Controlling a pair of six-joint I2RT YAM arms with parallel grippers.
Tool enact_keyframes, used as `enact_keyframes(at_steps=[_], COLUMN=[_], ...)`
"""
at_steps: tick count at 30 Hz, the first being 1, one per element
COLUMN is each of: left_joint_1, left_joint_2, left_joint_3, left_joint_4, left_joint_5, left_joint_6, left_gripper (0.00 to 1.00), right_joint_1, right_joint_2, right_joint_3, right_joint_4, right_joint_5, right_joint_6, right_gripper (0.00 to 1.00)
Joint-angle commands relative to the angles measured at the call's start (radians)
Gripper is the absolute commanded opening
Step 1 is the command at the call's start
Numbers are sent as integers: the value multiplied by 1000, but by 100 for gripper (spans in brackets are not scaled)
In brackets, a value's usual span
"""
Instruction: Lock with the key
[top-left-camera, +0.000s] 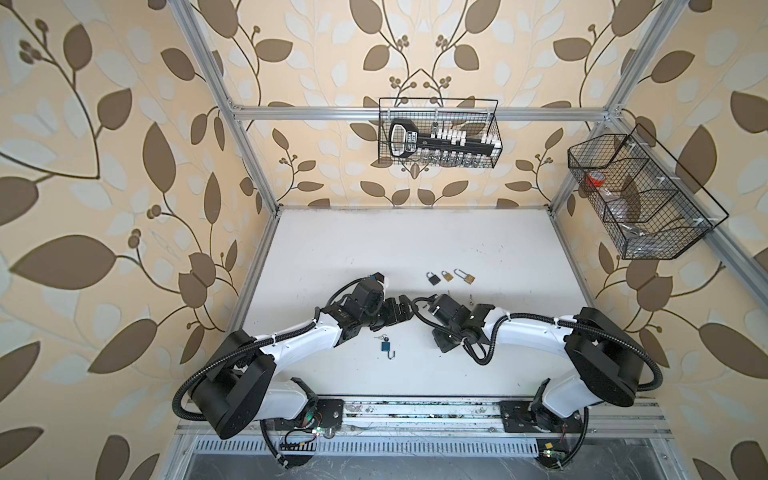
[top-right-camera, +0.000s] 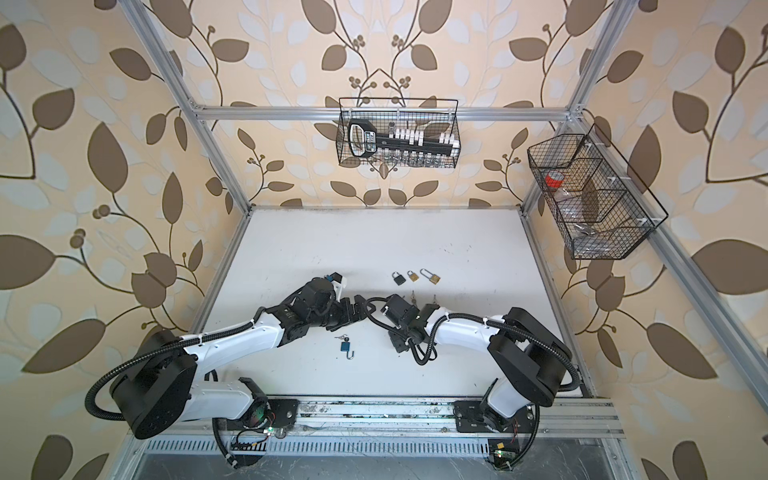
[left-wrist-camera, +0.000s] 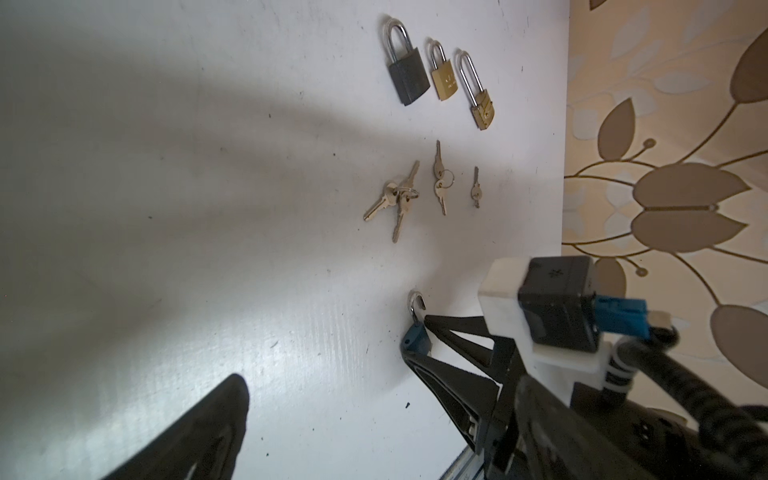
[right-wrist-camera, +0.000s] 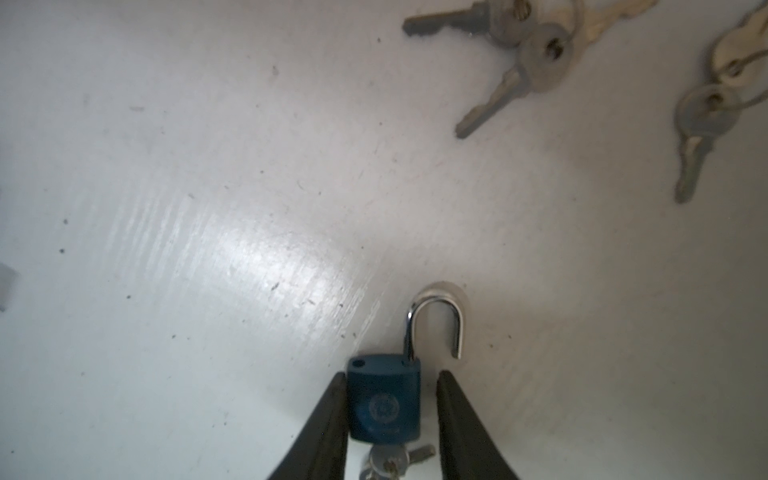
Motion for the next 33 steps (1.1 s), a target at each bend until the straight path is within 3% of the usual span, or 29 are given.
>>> enact_keyframes(at_steps=[1, 11, 21, 30, 33], left_joint_1=[15, 55, 124, 160, 168], left_joint_2=[-27, -47, -148, -160, -155], left_joint_3=[-3, 21, 162, 308, 348], left_joint_4=[19, -11, -86, -115, -108], left_joint_5=[18, 27, 39, 88, 123], left_joint_6=[-4, 31, 213, 246, 260], left_gripper=[99, 99, 99, 99, 97], right_joint_1=[5, 5, -74, -105, -153], right_joint_2=[24, -72, -400, -463, -445], right_joint_3=[-1, -13, -78, -8, 17], right_joint_4=[-19, -9, 211, 326, 368], right_joint_5=[0, 7, -40, -95, -194], right_joint_6=[-8, -2, -55, -232, -254], right_gripper=[33, 20, 0, 0, 0])
